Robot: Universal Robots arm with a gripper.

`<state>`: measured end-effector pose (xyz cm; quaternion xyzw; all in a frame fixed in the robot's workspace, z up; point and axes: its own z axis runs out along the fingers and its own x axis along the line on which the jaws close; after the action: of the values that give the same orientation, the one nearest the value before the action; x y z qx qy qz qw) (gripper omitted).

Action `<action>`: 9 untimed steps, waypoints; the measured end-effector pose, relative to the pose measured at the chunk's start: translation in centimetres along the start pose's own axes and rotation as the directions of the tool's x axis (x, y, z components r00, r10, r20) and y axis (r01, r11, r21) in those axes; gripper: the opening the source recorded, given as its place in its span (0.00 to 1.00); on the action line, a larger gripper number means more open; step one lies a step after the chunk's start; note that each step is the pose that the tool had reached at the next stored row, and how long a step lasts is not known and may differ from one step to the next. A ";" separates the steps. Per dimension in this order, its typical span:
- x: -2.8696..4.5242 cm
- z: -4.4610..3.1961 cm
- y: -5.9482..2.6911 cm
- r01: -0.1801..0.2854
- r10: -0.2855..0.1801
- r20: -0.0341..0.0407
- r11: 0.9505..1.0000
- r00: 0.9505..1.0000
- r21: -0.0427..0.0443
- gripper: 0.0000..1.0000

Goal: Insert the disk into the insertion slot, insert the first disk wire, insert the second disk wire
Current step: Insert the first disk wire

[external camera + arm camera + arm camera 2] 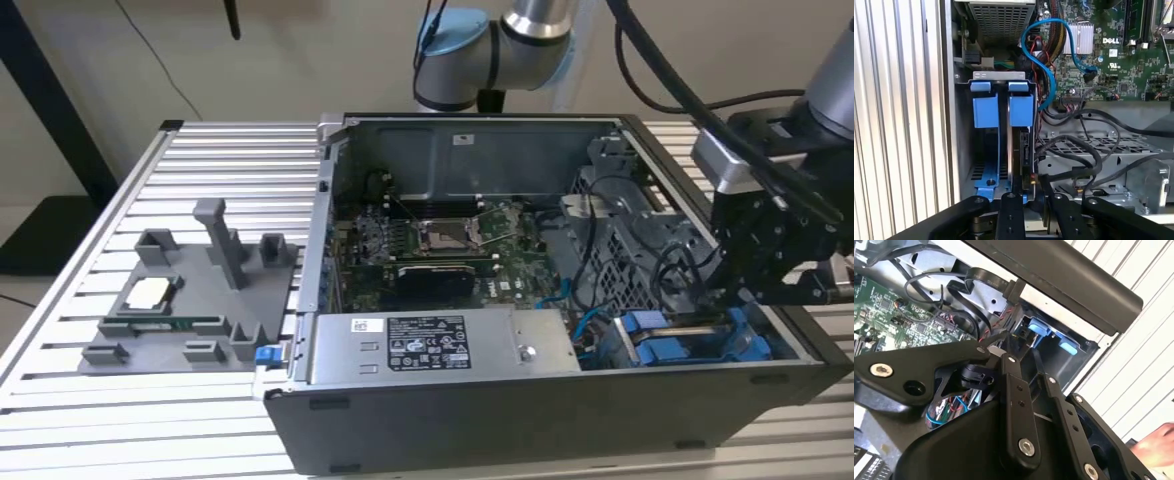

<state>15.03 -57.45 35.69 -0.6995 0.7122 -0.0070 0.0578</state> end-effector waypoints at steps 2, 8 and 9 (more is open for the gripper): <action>-0.03 -0.50 -0.04 0.000 0.000 -0.001 1.000 1.000 0.000 0.27; -0.11 -1.41 -0.13 0.000 0.000 -0.004 1.000 1.000 0.000 0.27; -0.10 -1.41 -0.13 0.000 0.000 -0.005 1.000 1.000 0.000 0.27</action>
<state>15.03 -57.45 37.11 -0.6997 0.7122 -0.0086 0.0562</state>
